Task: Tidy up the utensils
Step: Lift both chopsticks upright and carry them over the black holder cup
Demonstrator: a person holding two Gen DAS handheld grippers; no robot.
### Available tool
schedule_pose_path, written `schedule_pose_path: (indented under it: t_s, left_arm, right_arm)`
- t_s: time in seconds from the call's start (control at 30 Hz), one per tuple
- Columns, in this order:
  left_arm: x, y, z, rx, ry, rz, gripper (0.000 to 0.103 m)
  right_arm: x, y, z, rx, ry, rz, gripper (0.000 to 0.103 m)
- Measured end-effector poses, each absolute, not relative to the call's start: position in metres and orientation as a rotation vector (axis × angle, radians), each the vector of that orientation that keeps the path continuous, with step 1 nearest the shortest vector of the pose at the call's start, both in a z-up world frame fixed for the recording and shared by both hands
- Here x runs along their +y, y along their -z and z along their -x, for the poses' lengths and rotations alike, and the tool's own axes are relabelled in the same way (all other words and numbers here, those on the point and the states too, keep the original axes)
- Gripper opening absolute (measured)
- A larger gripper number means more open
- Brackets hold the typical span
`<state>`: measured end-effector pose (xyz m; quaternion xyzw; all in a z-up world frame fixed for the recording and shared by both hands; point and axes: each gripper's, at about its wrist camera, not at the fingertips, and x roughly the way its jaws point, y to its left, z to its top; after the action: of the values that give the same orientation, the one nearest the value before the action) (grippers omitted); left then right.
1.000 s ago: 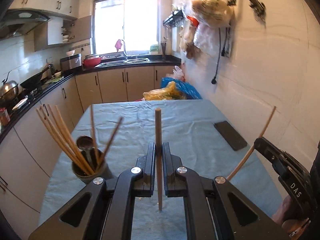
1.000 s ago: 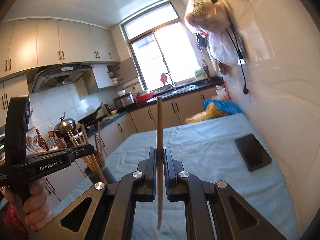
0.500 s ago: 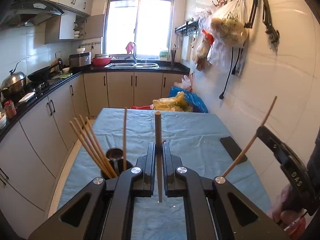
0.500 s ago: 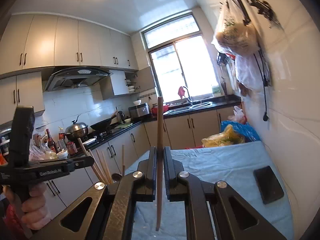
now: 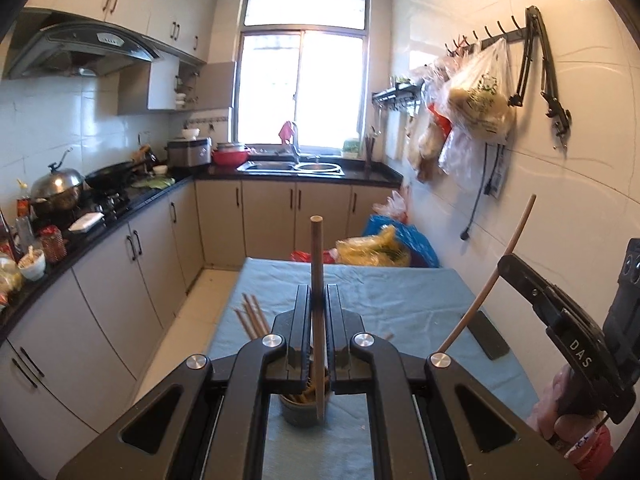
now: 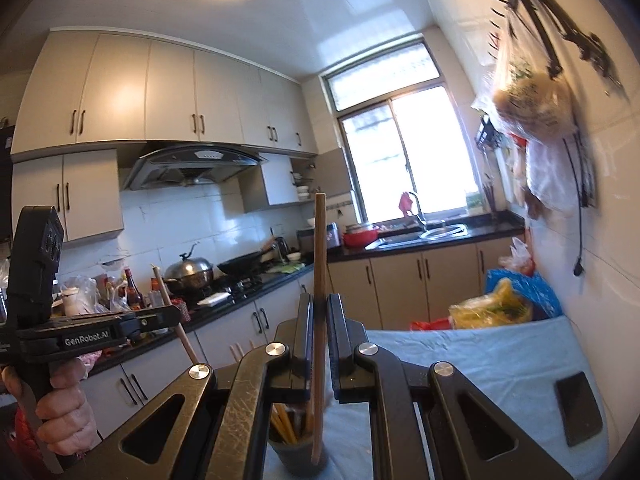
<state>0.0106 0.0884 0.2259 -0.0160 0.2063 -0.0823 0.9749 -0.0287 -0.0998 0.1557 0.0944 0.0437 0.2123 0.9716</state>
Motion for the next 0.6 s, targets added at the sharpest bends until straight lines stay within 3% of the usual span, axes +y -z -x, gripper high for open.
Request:
schedule_pose_path:
  t_s: [0.6]
  left_arm:
    - [0.116,-0.2,-0.076,0.467,0.121,0.112,0.006]
  right_arm:
    - [-0.015,-0.144,-0.043,0.156,-0.435,-0.134,0.007]
